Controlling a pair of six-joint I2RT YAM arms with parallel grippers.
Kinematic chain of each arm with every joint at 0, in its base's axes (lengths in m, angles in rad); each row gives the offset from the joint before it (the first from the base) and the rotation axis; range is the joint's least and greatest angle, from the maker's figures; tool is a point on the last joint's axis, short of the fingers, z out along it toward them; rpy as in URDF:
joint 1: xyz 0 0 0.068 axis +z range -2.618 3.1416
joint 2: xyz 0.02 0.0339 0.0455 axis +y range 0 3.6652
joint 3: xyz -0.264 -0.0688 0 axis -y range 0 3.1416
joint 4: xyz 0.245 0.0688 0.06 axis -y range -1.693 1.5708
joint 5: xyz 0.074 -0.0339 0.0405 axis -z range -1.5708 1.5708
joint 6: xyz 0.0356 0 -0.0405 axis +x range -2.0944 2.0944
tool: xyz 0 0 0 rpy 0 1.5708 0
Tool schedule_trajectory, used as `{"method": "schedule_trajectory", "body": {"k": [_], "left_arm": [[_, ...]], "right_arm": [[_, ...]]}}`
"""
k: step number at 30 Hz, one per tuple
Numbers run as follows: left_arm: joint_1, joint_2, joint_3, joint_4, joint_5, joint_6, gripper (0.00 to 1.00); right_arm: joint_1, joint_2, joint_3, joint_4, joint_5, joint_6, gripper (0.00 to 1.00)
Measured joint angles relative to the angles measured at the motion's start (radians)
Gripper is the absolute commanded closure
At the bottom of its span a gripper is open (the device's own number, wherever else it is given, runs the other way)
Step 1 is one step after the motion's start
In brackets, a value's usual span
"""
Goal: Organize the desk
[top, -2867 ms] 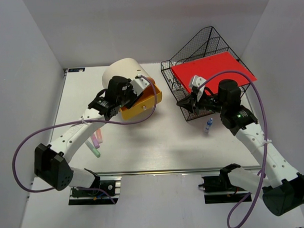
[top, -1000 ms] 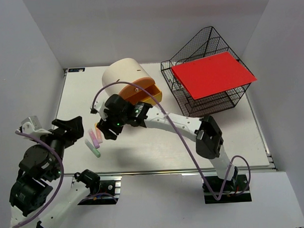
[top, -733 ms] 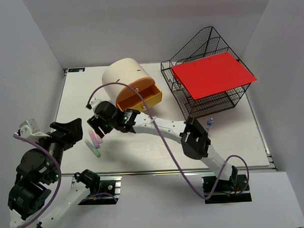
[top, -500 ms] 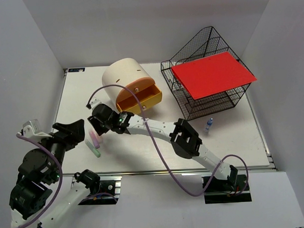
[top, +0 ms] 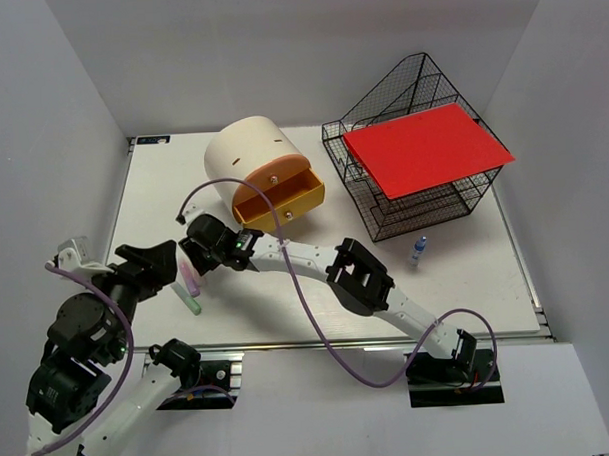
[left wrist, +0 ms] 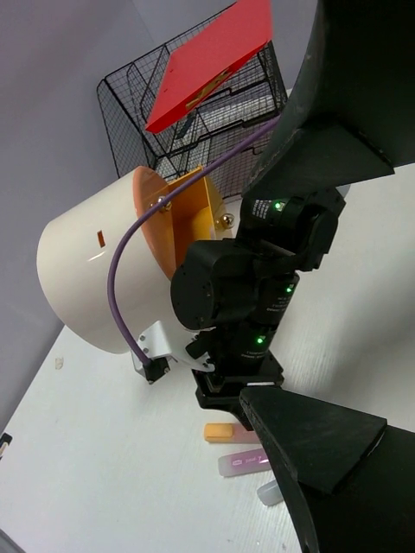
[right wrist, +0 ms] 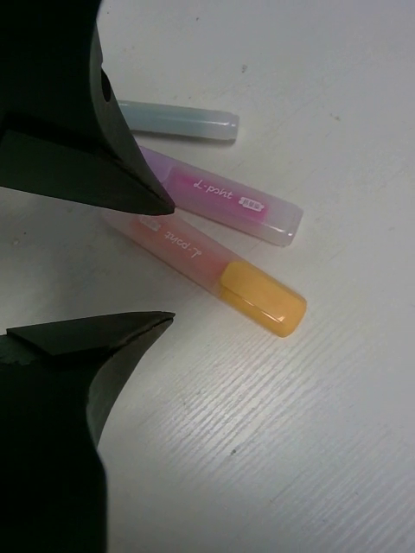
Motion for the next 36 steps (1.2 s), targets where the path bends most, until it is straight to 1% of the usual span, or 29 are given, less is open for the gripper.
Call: {"method": "schedule_trajectory", "body": {"k": [6,18,36], "left_arm": [[0.0,-0.011,-0.011,0.007,0.001,-0.001,0.02],[0.0,-0.027,-0.024,0.007,0.017,-0.008,0.02],[0.0,-0.027,-0.024,0.013,0.029,-0.01,0.02]], "right_arm": [[-0.002,0.005,0.008,0.049,-0.002,0.001,0.45],[-0.002,0.076,0.025,0.101,0.042,0.012,0.46],[0.031,0.091,0.024,0.114,0.108,-0.002,0.45]]}}
